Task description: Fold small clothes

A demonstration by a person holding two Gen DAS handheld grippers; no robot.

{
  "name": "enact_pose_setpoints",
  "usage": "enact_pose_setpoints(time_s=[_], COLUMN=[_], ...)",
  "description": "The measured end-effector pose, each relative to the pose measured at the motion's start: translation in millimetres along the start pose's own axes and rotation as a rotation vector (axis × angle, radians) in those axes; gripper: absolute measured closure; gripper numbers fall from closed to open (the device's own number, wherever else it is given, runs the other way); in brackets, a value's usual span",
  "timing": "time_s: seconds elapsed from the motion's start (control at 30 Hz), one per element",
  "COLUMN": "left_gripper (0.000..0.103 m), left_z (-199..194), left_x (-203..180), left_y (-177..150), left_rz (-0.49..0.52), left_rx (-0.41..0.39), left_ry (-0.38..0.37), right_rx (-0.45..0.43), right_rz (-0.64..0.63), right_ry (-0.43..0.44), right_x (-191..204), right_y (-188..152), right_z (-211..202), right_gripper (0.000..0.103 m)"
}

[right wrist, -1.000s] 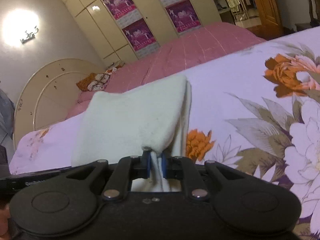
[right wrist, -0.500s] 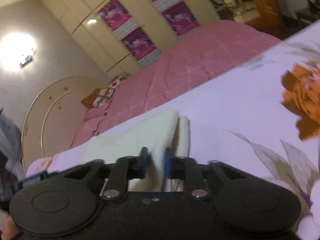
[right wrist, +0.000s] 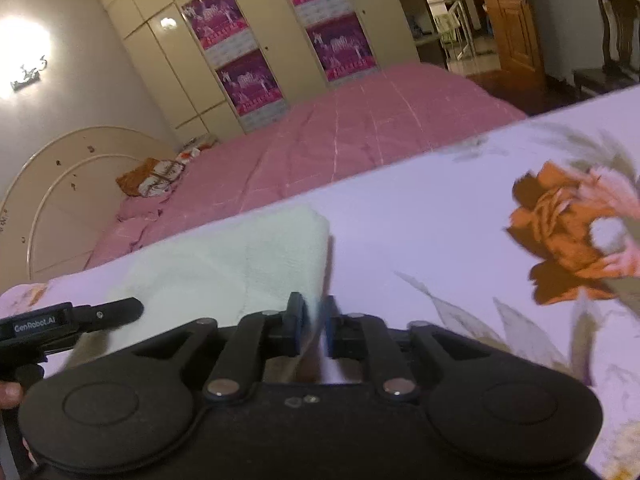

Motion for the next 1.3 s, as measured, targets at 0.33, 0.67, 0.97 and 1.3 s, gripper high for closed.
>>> enact_pose_setpoints(time_s=[0.33,0.67,0.97,1.3], left_gripper=[0.039,0.039,0.039,0.040], left_z=[-81.9,-88.4,-95.2,-110.8], left_x=[0.5,5.9,3.2,-6.0], left_y=[-68.5,-88.4,-91.7,-99.2], left_rz=[-0.020,-0.024,-0.030,0.011], left_rx=[0.002,0.031,0.042,0.038], left_ry=[-0.021,0.021,0.023,0.036], right_rx=[0.055,0.129,0.098,0.122], right_rz=[0.079,0.046,-0.029,-0.013], right_ry=[0.161,0.126,0.062,0.083], right_x=[-2.0,7.8,9.9,8.2], right_y=[-69.5,-99.2,-101.6,-109.0], right_z=[-98.8,-90.6,-106.0,-104.9], right_gripper=[0.080,0.087,0.075,0.097])
Point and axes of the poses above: each gripper's, at about its wrist camera, not at the fingertips, and z roughly the way its jaws point, x to its left, y to its top, the point moved 7 cm from there along z, roughly the way its jaws point, and after that the axes turned 10 degrees about z, right-handed, at the moved point
